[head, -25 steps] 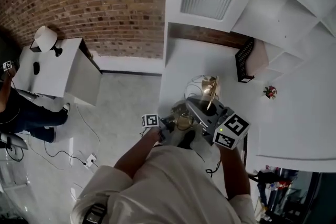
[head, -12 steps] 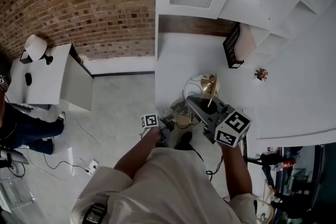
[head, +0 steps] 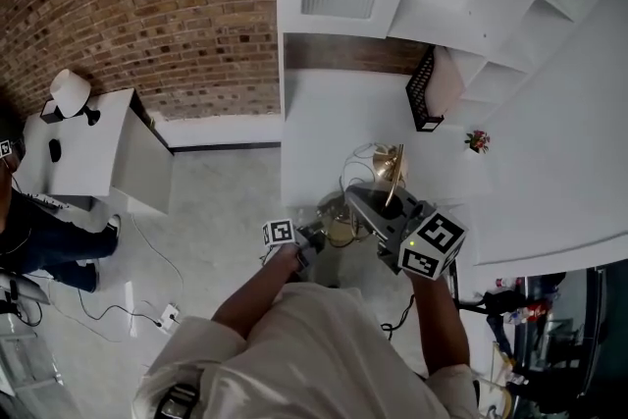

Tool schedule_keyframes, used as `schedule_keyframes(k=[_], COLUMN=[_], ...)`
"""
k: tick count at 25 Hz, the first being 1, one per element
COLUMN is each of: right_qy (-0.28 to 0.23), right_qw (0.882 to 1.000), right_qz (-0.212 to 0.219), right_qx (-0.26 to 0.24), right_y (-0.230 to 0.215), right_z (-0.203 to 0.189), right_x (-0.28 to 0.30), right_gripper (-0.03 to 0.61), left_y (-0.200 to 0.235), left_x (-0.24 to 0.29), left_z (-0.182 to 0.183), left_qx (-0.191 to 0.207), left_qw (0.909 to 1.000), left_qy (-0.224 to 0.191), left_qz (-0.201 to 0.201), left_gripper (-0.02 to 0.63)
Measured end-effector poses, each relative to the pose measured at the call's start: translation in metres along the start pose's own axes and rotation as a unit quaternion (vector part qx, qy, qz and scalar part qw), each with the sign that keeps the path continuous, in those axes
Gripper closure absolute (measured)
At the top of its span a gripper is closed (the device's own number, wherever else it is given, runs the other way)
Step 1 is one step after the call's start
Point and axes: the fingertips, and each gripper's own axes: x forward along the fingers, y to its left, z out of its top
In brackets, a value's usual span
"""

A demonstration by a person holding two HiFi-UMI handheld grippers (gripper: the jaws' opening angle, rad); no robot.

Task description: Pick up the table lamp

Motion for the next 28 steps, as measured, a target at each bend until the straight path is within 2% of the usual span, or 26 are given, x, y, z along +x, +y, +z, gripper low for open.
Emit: schedule_keyframes(k=[5,8,11,16,28], right_qy=[-0.004,-0.01,-0.017,-0.013,-0.013], right_qw=[1.0,1.0,1.0,1.0,1.0], right_qz=[0.011,0.013,0.011,0.009,0.01], right_qx=[-0.004,0.0,0.005,0.005,0.004], right_y=[0.007,0.008,0.009,0.01,0.013], right_z=[0.003,0.006,0.006,0.001,-0.002], right_x=[-0.025,-0.039,-0.048,-0.058,-0.063], right_gripper=[0.565,0.566,0.566,0.566,0.566], left_y=[-0.011,-0.012,-0.015,-0.011,-0.01], left_x=[0.011,0.015,0.019,0.019,0.02], left_z=[-0.021,-0.032,-0.039,-0.051,-0.056], left_qx=[0.009,0.006,0.016,0.003,0.009], left_qw=[0.9999,1.0,0.9998,1.0,0.9999], left_qy=[-0.003,0.001,0.003,0.004,0.006], left_qz=[-0.012,0.0,-0.011,0.006,0.003], left_gripper=[0.491,0.491,0.491,0.491,0.491])
